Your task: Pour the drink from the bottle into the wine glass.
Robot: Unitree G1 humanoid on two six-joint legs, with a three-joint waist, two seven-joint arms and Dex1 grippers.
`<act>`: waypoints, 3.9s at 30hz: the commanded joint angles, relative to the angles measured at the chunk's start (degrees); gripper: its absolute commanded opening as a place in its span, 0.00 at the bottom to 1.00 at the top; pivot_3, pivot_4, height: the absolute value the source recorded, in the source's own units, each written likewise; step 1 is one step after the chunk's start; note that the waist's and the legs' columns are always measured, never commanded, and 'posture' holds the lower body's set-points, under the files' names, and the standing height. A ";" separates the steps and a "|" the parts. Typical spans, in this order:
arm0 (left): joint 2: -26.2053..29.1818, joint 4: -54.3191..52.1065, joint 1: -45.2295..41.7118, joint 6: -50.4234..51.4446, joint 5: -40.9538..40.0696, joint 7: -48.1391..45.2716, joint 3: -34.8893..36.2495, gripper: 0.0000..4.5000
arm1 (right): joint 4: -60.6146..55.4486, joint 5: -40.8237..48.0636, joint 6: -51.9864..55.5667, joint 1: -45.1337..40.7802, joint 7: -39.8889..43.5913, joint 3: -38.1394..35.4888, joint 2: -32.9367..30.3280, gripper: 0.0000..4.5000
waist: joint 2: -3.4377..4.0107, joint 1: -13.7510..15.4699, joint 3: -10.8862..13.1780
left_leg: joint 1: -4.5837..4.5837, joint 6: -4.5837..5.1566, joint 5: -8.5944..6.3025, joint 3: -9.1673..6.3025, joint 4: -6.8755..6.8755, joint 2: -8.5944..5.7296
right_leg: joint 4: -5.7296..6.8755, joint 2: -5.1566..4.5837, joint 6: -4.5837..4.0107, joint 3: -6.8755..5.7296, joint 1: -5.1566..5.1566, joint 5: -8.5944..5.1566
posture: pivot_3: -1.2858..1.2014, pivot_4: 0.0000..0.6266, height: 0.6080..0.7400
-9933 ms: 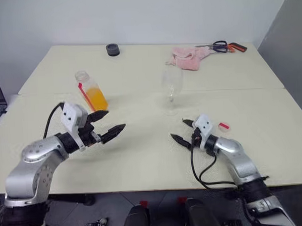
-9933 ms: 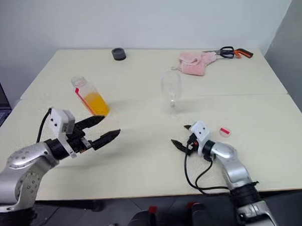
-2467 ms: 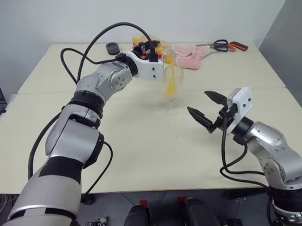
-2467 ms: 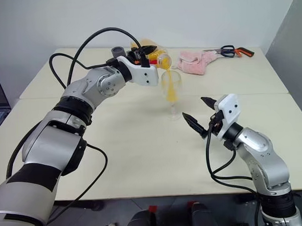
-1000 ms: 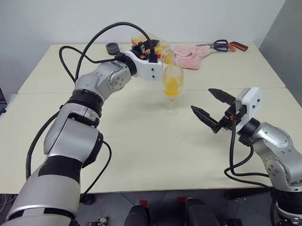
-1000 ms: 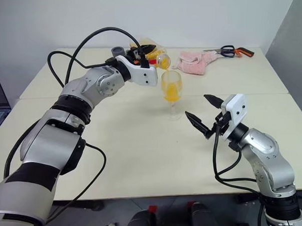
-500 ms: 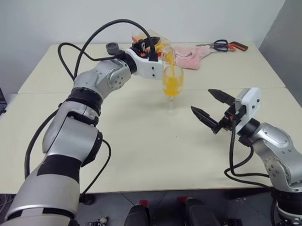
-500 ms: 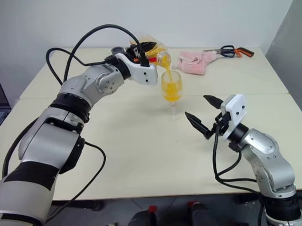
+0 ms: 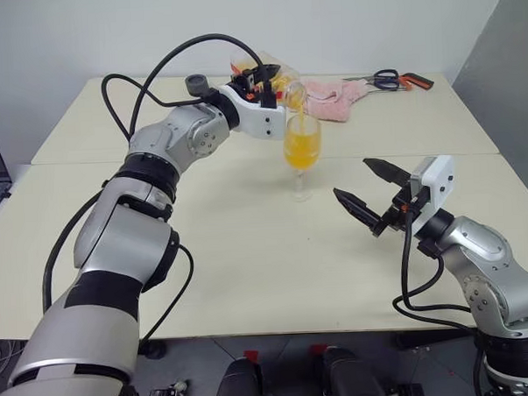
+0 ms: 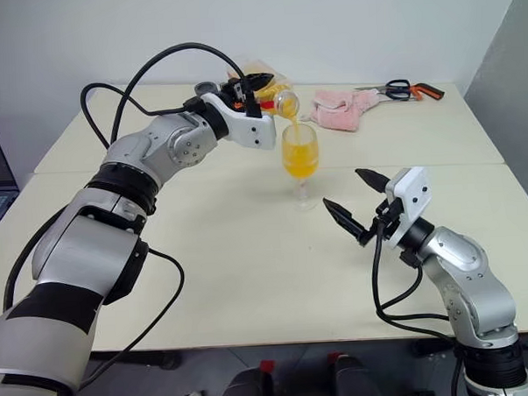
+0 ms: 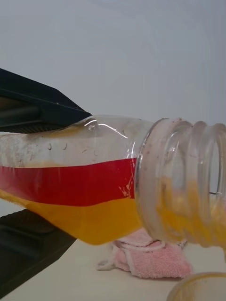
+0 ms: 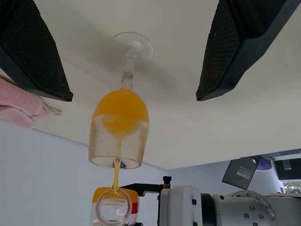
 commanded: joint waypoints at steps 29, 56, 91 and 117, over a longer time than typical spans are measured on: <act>1.11 0.14 -2.79 0.04 0.09 1.92 -0.21 0.36 | -2.64 0.91 -0.77 -0.68 0.66 -0.46 -0.23 1.00 | 0.00 0.00 0.00 | 0.00 -0.01 0.00 0.00 0.00 0.00 | 0.01 0.00 0.00 0.01 0.00 0.00 | 0.52 0.24 1.00; 0.93 0.02 -3.07 0.12 -0.42 1.28 0.13 0.36 | -2.42 0.81 -2.27 -3.16 -1.51 -1.00 1.82 1.00 | 0.00 0.00 0.00 | 0.00 -0.03 0.02 0.00 0.01 0.00 | 0.01 0.00 0.00 0.00 0.00 0.00 | 0.52 0.24 1.00; -0.88 -36.74 30.58 43.96 -46.50 -25.52 36.56 0.36 | -6.20 2.44 16.01 -12.66 3.14 12.96 -5.44 1.00 | 0.02 -0.29 -0.01 | 0.01 -0.09 0.05 -0.10 0.36 0.06 | 0.40 0.00 -0.01 0.01 0.00 0.00 | 0.52 0.24 1.00; 0.57 -45.99 45.17 53.75 -54.92 -24.51 44.08 0.91 | -2.37 0.04 15.81 -18.53 3.49 15.28 -0.32 1.00 | -0.03 0.13 -0.04 | 0.09 0.06 -0.04 -0.37 0.82 0.03 | 0.81 0.01 0.00 -0.10 0.17 0.00 | 0.52 0.24 1.00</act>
